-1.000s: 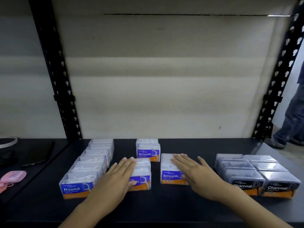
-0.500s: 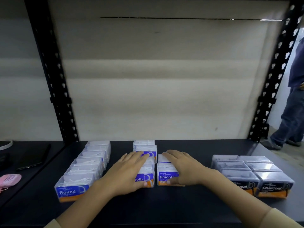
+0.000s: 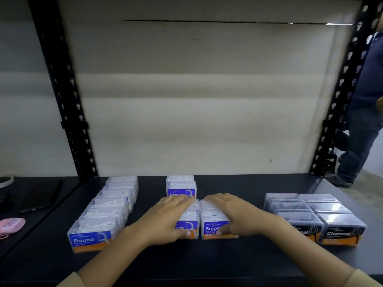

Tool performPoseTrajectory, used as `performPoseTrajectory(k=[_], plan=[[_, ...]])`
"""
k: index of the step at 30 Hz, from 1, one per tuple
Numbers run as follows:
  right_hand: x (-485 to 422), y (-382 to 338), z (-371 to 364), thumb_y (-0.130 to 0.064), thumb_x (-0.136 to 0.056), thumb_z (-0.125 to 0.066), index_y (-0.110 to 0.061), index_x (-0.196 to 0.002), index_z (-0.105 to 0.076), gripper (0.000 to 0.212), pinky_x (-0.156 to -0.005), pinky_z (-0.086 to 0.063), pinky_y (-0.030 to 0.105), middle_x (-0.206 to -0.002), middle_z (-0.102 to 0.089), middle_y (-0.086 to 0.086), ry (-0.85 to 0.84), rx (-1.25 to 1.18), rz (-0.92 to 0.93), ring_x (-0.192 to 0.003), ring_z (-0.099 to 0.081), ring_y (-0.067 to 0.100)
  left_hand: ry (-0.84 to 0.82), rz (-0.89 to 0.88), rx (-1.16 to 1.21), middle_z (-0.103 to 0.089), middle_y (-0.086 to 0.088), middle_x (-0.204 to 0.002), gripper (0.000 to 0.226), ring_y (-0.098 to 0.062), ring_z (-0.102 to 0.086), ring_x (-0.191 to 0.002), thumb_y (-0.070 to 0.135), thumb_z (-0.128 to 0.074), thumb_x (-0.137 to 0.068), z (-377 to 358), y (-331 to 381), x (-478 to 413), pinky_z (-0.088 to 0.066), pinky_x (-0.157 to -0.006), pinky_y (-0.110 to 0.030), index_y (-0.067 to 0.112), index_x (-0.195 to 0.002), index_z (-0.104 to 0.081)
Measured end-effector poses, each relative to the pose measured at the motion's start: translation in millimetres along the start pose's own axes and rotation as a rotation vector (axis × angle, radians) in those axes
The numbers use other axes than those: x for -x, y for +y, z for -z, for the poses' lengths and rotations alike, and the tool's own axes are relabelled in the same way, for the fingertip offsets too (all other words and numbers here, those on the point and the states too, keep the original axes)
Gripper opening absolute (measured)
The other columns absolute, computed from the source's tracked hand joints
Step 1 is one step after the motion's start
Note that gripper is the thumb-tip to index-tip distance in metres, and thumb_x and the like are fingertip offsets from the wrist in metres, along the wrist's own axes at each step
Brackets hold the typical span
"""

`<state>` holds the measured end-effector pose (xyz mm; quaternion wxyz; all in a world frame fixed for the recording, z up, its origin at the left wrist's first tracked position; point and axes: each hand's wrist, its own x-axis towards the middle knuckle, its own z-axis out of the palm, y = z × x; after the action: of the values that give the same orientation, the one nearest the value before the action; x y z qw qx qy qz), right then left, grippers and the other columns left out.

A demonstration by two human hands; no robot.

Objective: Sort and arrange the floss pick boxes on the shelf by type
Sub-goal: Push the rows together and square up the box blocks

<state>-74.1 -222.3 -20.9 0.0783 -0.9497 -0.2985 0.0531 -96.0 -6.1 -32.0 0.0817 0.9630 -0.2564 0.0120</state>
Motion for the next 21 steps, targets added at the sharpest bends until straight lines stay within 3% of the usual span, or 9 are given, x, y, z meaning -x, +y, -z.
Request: performPoseTrajectory(k=[11, 21], plan=[[32, 6, -1, -0.04, -0.08, -0.067, -0.027, -0.145, -0.016, 0.084, -0.111, -0.024, 0.028, -0.149, -0.029, -0.007, 0.012, 0.042, -0.029, -0.133, -0.031, 0.014, 0.059, -0.083, 0.056, -0.029, 0.014, -0.146, 0.077, -0.007, -0.024, -0.134, 0.048, -0.063, -0.081, -7, 25, 1, -0.015, -0.108, -0.018, 0.032, -0.144, -0.021], [36, 1, -2, -0.039, -0.081, -0.066, -0.023, -0.145, -0.017, 0.082, -0.113, -0.022, 0.029, -0.151, -0.028, -0.004, 0.037, 0.057, -0.041, -0.135, -0.029, 0.016, 0.06, -0.064, 0.027, -0.027, 0.013, -0.149, 0.077, -0.009, -0.022, -0.139, 0.049, -0.061, -0.082, -11, 26, -4, -0.016, -0.112, -0.022, 0.033, -0.145, -0.018]])
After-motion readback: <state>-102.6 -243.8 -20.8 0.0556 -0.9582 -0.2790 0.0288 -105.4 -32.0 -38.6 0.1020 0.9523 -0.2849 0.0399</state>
